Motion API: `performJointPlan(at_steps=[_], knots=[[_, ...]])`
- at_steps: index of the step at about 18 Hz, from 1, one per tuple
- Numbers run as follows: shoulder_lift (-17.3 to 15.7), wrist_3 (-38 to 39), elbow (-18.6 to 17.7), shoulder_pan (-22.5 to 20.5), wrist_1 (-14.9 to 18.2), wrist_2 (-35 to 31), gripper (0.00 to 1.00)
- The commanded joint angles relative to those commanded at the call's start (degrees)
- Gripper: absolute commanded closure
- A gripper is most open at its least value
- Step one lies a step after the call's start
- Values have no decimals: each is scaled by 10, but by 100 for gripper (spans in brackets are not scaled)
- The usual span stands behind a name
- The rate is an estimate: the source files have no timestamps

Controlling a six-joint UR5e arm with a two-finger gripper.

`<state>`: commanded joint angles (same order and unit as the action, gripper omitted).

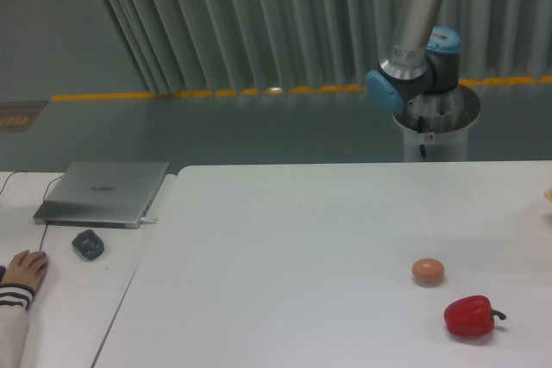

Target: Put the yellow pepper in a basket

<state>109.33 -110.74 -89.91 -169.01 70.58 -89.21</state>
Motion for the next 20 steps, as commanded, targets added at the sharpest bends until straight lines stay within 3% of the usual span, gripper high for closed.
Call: performJointPlan(at_steps=[20], knots=[[11, -18, 1, -14, 12, -4, 0]])
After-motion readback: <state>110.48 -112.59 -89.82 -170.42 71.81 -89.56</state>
